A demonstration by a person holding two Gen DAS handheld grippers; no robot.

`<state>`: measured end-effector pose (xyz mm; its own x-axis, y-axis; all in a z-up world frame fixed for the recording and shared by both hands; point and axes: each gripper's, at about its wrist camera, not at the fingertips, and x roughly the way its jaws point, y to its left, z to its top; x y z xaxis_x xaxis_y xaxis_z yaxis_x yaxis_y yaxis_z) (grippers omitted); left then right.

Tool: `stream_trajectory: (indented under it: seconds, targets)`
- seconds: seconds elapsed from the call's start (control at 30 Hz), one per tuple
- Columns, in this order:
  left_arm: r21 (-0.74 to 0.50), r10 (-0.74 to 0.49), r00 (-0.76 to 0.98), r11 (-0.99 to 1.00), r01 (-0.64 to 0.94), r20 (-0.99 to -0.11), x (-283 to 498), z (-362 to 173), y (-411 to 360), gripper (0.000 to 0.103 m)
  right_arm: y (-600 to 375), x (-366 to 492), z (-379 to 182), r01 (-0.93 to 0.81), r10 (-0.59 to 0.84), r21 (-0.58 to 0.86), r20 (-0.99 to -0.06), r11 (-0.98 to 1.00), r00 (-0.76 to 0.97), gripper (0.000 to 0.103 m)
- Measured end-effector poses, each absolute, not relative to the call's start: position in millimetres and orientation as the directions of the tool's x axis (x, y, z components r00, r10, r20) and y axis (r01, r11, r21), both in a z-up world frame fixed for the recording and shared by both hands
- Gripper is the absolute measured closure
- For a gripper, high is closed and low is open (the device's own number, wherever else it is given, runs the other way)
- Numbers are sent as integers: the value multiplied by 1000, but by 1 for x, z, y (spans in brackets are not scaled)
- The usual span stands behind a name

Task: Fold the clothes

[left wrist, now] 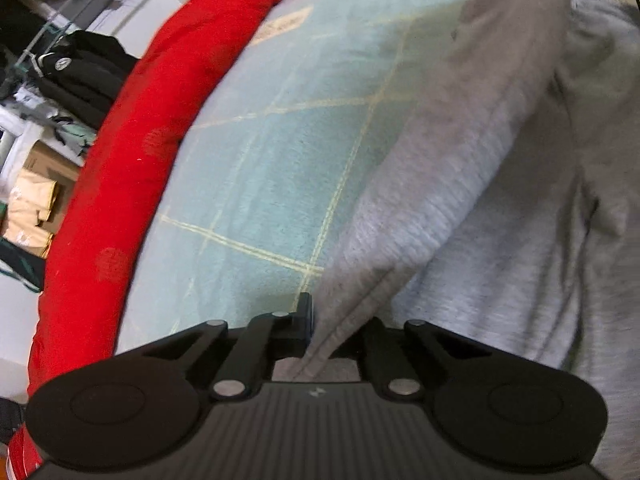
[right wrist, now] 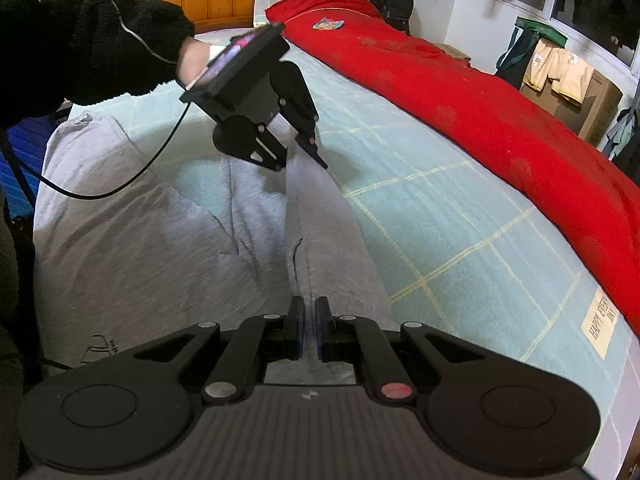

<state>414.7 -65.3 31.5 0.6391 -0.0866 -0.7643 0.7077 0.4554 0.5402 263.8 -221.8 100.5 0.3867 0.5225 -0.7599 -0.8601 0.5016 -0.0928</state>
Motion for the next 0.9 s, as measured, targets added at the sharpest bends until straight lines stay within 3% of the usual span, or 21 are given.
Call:
stream_trajectory:
  seconds: [0.3,0.53,0.9]
  targets:
    - [606,-68,714,477,636,-697,370,64,-73,101,-213,233,94,-812,408,-238,-768,534,494,96]
    - [647,-70,743,441,622,-666,328,88,-91,101,-212,204,94,-718,285,-420,-715,555,638,96]
    - [657,-86,716,335,676,-693,263,91,-111,101,-245,152,114,-625,233,-455,-659,635,715,97]
